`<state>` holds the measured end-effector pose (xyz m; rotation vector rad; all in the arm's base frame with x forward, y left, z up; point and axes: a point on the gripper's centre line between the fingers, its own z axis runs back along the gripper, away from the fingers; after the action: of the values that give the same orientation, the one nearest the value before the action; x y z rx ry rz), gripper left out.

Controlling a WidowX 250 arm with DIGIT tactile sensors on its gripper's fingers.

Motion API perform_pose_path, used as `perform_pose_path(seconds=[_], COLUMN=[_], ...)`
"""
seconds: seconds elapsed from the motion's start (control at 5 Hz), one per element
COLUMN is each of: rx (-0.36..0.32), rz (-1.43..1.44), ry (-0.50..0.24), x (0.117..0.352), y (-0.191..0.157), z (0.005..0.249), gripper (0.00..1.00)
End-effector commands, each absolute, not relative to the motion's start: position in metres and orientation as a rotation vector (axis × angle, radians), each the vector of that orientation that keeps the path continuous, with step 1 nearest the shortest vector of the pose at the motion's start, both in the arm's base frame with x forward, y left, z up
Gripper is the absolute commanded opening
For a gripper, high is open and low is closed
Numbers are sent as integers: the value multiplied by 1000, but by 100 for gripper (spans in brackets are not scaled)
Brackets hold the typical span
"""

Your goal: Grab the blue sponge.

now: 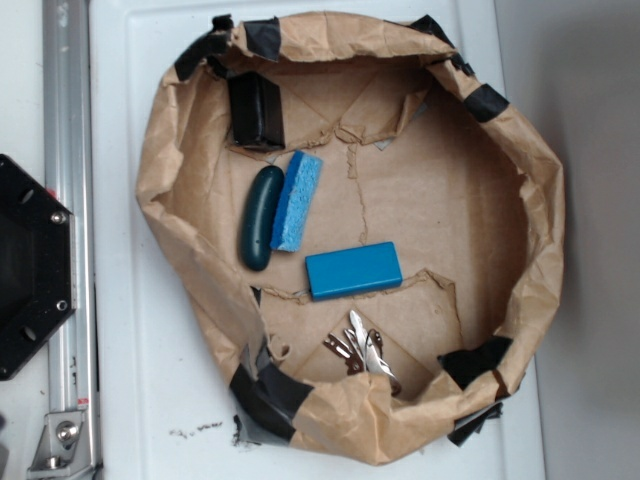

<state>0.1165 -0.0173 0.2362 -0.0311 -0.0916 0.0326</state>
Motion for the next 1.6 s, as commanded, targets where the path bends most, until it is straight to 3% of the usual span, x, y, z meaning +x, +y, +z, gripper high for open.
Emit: perform_pose_path(seconds=[0.0, 0.2, 0.4, 0.6, 0.8, 1.0, 1.2, 1.4], rx=[-31, -29, 38, 50, 68, 73, 82, 128], rz=[33, 183, 429, 575, 675, 673, 664, 580], ry=[-92, -136, -260, -248, -192, -84, -54, 16], x=[116, 166, 210, 234, 249, 254, 244, 260], y=[-17, -9, 9, 19, 29, 29, 34, 22], z=[236, 192, 179, 146, 113, 79, 49, 12], gripper=[100, 100, 100, 100, 100, 100, 100, 100])
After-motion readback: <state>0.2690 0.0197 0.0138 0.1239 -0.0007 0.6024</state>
